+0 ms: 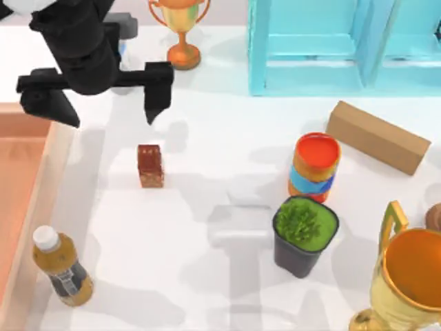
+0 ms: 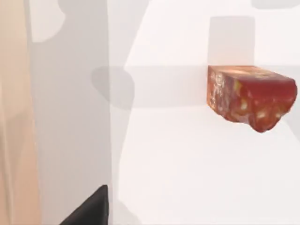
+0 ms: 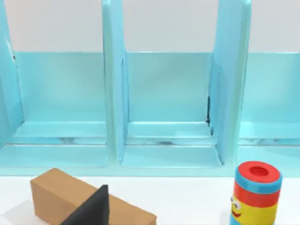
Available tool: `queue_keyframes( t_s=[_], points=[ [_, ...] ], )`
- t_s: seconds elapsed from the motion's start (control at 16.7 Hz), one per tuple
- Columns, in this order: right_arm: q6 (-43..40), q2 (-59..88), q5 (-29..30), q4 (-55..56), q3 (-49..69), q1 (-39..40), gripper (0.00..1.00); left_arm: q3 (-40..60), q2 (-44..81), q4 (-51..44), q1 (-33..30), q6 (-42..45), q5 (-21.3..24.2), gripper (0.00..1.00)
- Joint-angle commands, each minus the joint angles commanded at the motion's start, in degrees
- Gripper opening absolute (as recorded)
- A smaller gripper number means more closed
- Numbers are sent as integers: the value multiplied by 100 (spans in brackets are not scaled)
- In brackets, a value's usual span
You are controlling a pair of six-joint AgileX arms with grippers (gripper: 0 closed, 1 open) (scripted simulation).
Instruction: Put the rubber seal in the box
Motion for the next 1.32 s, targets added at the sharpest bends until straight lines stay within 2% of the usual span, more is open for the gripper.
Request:
queue_keyframes(
  t_s=[0.18, 0.36, 0.78, 0.96, 1.32],
  points=[
    [0, 0, 0, 0, 0, 0, 100, 963, 949, -598, -205, -190, 12, 100],
    [0, 0, 0, 0, 0, 0, 100, 1505, 1493, -918, -317, -292, 21, 100],
    [0, 0, 0, 0, 0, 0, 100, 1544, 1555, -927, -304, -296, 22, 100],
    [0, 0, 0, 0, 0, 0, 100, 1179, 1630, -521, -313, -283, 23, 100],
    [0, 0, 0, 0, 0, 0, 100, 31, 1932, 979, -317, -286, 26, 100]
  ],
)
